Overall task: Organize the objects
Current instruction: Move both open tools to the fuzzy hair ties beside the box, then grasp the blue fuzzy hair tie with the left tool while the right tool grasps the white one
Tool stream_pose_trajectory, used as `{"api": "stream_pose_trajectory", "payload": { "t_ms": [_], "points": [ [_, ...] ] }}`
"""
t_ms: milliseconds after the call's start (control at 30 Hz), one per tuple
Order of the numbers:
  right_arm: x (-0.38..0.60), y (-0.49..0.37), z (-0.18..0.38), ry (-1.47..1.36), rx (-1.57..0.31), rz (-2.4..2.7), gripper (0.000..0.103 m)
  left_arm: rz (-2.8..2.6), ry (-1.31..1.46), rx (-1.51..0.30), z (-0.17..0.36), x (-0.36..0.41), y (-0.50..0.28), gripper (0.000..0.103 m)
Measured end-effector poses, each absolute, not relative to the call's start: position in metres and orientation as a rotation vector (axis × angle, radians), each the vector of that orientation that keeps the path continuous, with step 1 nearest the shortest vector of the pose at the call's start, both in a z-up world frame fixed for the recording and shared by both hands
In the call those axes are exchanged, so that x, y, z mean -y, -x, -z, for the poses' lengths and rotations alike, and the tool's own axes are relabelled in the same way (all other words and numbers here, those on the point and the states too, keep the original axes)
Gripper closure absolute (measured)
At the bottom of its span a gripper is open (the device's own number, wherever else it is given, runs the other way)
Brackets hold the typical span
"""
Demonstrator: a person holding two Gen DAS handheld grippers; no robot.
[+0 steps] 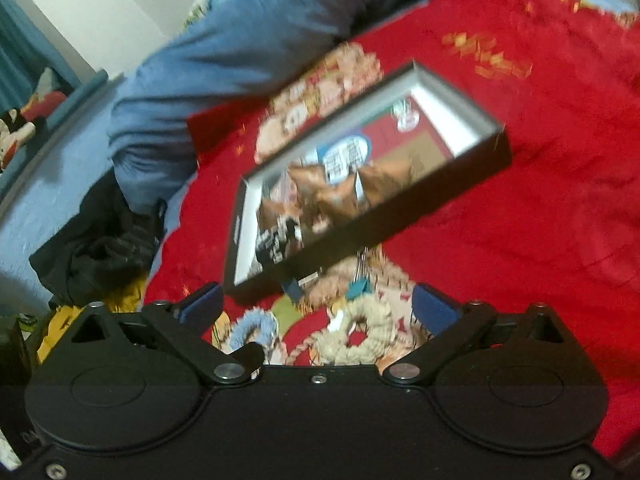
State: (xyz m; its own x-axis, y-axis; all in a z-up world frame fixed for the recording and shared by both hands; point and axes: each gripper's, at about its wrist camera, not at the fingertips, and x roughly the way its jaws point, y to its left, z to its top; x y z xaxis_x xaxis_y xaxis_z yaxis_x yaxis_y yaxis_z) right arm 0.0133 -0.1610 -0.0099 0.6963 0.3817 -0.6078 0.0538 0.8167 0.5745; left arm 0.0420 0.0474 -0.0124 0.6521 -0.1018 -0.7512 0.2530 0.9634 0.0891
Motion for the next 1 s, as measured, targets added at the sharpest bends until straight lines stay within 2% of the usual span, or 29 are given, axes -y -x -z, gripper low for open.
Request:
{"api": "stream_pose_trajectory", "payload": {
  "t_ms": [167,400,500,533,633,667,733,1000],
  "points": [
    [0.150,-0.035,0.035,-0.609,-0.903,-0.211,0.015,0.170,-0.170,-0.900,0.034,-0.048,-0.060,0.013],
    [0.135,-0.043,0.061,-0.593,-0.983,-0.183,0.017,0.071,-0.283,-0.917,0.053,-0.039,-0.070,0.025],
    [0.128,-0.042,0.061,-0.552,-0.972,-0.185,0.016,0.086,-0.283,-0.924,0.056,-0.035,-0.071,0.035],
    [0.125,-0.043,0.062,-0.537,-0.974,-0.186,0.016,0.085,-0.282,-0.930,0.057,-0.034,-0.074,0.046],
    [0.123,-0.049,0.064,-0.529,-0.967,-0.201,0.017,0.074,-0.250,-0.935,0.060,-0.036,-0.077,0.055],
    [0.123,-0.052,0.065,-0.534,-0.963,-0.206,0.019,0.069,-0.243,-0.926,0.060,-0.036,-0.077,0.062],
    [0.123,-0.058,0.068,-0.559,-0.957,-0.216,0.024,0.061,-0.244,-0.915,0.061,-0.034,-0.077,0.065],
    [0.114,-0.062,0.074,-0.502,-0.962,-0.192,0.069,0.056,-0.190,-0.926,0.061,-0.035,-0.079,0.075]
  ]
}}
